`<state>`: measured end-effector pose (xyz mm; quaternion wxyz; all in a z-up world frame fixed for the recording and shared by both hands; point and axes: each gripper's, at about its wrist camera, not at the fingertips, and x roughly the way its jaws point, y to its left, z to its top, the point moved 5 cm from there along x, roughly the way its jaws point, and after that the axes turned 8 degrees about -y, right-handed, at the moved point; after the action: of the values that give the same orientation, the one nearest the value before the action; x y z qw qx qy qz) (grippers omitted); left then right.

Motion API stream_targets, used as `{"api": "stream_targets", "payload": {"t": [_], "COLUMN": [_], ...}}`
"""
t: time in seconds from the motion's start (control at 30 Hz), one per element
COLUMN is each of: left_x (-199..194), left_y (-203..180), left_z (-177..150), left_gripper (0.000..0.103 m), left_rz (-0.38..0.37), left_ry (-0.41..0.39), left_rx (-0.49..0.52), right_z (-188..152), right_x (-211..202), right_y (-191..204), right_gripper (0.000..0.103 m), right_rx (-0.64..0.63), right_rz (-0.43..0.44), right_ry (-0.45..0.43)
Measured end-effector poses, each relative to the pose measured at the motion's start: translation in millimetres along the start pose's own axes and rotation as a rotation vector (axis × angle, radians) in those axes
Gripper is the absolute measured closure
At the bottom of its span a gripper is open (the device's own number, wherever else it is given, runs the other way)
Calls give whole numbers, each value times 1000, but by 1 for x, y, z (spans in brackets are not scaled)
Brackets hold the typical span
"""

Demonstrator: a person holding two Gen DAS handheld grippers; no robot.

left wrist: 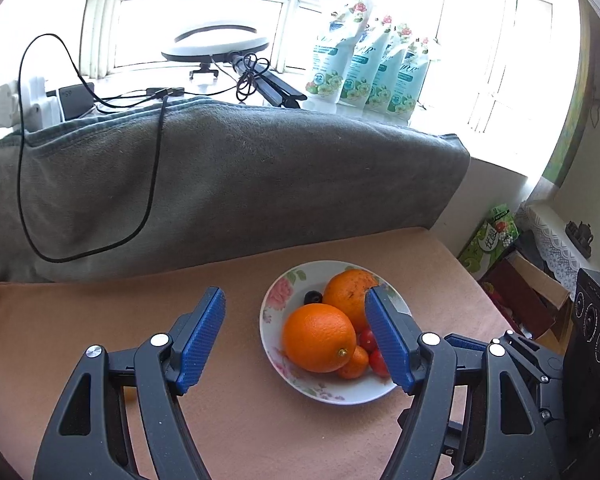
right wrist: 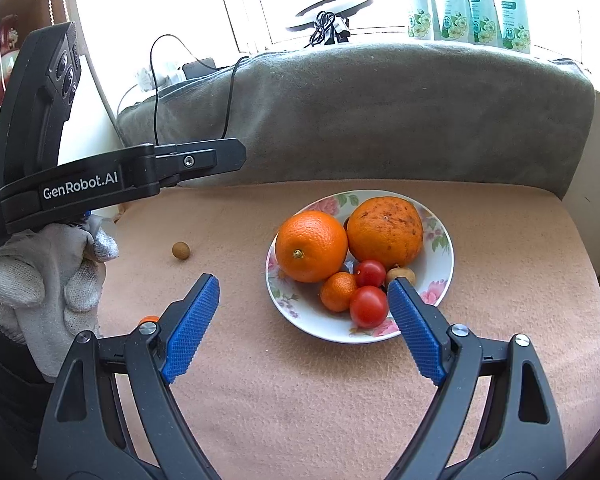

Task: Organize fruits
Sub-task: 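Withdraw both open grippers from the plate toward the kiwi and mandarin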

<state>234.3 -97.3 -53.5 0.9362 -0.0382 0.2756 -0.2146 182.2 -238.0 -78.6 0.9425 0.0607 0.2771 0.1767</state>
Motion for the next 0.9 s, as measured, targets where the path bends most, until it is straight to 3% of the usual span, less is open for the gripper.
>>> {"api": "stream_targets", "payload": {"t": [0.5, 0.9], "left_x": [-35, -52], "left_y": [36, 105], "left_z": [-17, -46], "left_gripper": [31, 31], "left_rz": [86, 157], "left_ry": [-29, -4], "left_rx": [14, -91], "right_z": [-9, -29], "right_x": [-1, 12], "right_y": [25, 66], "right_gripper": [14, 14], "right_rx": [-48, -84], "right_rz": [-6, 114], "right_ry": [-24, 35]}}
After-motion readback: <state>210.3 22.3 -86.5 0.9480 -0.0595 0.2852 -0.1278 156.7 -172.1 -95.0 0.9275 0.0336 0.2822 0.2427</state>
